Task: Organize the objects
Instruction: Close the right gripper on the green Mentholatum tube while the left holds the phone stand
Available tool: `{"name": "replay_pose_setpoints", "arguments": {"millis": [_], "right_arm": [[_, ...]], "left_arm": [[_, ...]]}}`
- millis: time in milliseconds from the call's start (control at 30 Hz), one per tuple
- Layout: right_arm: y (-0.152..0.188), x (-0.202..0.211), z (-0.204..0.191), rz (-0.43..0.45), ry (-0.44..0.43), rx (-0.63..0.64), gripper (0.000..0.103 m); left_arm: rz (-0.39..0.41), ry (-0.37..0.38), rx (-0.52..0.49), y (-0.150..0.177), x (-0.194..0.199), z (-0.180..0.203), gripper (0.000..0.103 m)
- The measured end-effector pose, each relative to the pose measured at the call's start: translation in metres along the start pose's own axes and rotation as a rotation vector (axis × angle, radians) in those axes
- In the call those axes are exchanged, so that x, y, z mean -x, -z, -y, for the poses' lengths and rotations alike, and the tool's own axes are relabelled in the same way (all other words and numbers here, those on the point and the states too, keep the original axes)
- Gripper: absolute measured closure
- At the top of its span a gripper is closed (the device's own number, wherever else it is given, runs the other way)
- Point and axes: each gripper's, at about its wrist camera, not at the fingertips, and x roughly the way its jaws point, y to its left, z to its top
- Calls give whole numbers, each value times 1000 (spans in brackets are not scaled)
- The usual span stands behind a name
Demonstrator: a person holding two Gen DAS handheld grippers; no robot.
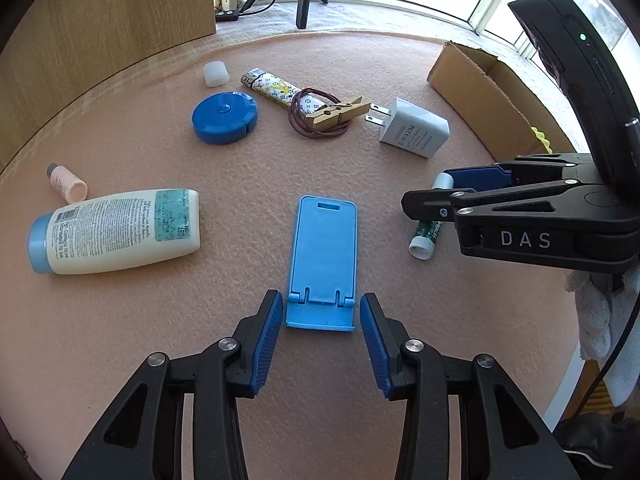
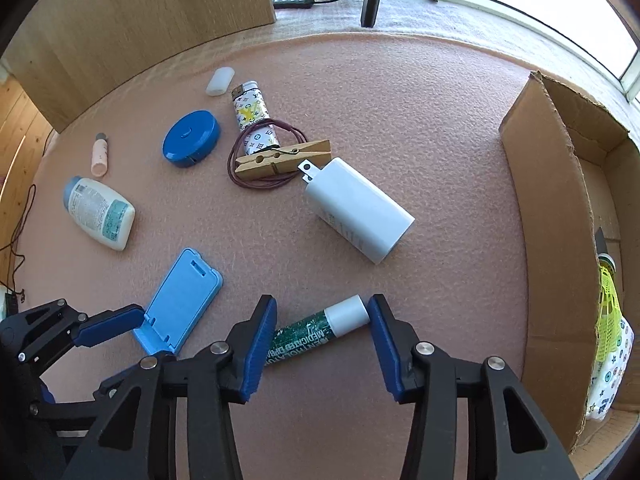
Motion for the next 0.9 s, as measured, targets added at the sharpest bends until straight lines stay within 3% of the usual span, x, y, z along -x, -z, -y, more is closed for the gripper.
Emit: {"name": "replay_pose_setpoints", "arguments": {"millis": [133,400,467,633,733,833,900], "right_arm": [[10,3,0,26,-3,84,61],[20,8,15,-4,-71,-40,60],[23,10,13,-6,-67,-48,60],[26,10,9,-2,-49,-39,60],[34,14,13,2,-70,-38,60],[39,16,18,4,-87,-47,67],[43,18,25,2,-138,-67,68]], "left_arm": [[3,-19,-9,-4,-4,4,40],[-4,-51,-31,-16,-12,6,40],[-3,-73,-49,-17,-14,9,42],[9,-96,-34,-15,-11,2,62],[14,-76,-13,-12,-8,-4,62],[18,-69,-1,-7,-5,-5,62],[23,-54,21,-4,-3,-7,62]]}}
